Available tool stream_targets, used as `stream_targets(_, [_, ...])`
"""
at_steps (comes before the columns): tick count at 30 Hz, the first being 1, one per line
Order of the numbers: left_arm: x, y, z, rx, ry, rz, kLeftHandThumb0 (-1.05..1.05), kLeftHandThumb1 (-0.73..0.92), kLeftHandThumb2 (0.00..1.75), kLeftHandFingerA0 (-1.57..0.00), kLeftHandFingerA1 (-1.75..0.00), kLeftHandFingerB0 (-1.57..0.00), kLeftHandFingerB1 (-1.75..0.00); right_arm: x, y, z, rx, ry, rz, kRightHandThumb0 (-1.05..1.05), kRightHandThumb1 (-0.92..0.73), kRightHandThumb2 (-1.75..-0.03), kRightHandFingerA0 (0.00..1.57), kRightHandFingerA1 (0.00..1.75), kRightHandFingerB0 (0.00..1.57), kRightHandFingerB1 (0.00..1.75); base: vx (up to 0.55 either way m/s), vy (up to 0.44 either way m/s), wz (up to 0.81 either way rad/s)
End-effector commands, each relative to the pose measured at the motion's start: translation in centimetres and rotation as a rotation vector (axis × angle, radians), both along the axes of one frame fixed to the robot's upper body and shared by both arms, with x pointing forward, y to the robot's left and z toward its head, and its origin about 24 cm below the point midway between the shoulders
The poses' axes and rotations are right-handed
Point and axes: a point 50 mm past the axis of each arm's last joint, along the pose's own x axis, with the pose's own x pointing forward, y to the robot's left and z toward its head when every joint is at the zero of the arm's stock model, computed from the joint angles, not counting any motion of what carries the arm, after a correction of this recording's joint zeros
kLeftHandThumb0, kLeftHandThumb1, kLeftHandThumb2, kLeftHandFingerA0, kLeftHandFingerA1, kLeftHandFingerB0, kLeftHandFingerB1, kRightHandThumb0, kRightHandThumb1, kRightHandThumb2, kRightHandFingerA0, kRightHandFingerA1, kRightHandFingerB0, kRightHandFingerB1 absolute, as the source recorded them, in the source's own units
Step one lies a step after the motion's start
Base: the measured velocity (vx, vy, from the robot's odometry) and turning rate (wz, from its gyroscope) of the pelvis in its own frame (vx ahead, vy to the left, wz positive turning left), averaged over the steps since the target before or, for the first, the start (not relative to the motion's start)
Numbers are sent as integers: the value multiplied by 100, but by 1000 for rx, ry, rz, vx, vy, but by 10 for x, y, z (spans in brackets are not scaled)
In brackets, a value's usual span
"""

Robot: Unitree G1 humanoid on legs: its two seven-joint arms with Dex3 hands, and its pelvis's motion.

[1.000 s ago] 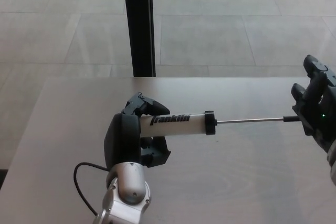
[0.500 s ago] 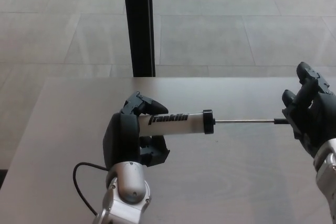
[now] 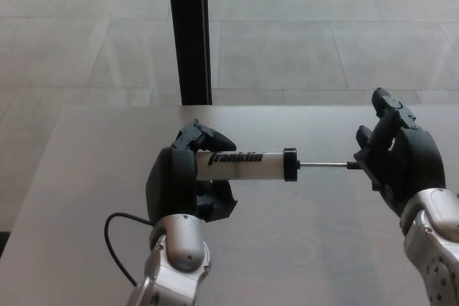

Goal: The robot uses its left hand to lift the air pump kept on the middle of the desk and use the right hand to compress the handle

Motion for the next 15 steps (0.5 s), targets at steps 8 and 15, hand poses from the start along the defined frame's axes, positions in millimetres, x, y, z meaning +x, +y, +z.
stream_targets(8, [3, -12, 5, 89, -7, -64, -4, 44, 134, -91, -175, -84, -161, -1, 27, 6, -99, -8, 83, -103, -92, -132, 0, 14, 0, 5, 0, 0, 0])
stream_targets(15, [2, -17, 4, 83, -9, -72, -8, 44, 135, -91, -175, -85, -156, -2, 35, 6, -124, -26, 72, -102, -92, -133, 0, 13, 0, 6, 0, 0, 0])
